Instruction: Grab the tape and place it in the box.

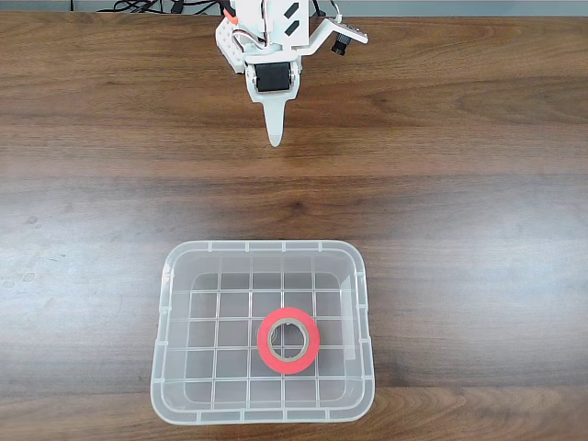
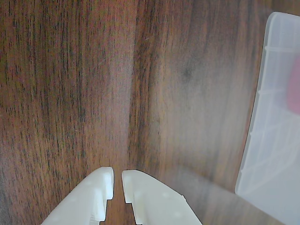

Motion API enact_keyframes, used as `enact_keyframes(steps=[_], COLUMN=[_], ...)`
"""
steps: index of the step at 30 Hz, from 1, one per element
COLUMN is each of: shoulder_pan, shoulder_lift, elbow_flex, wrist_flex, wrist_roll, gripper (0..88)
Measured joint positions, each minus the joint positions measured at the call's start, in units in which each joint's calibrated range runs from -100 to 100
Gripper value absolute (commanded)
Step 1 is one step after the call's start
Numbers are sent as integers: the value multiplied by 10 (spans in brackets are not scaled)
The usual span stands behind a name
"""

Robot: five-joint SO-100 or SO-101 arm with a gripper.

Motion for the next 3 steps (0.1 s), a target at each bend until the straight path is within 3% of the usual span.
enact_keyframes(steps=[3], shoulder_pan=[0], shoulder_lift=[0], elbow_flex=[0], wrist_flex=[0], wrist_roll=[0], gripper=[17])
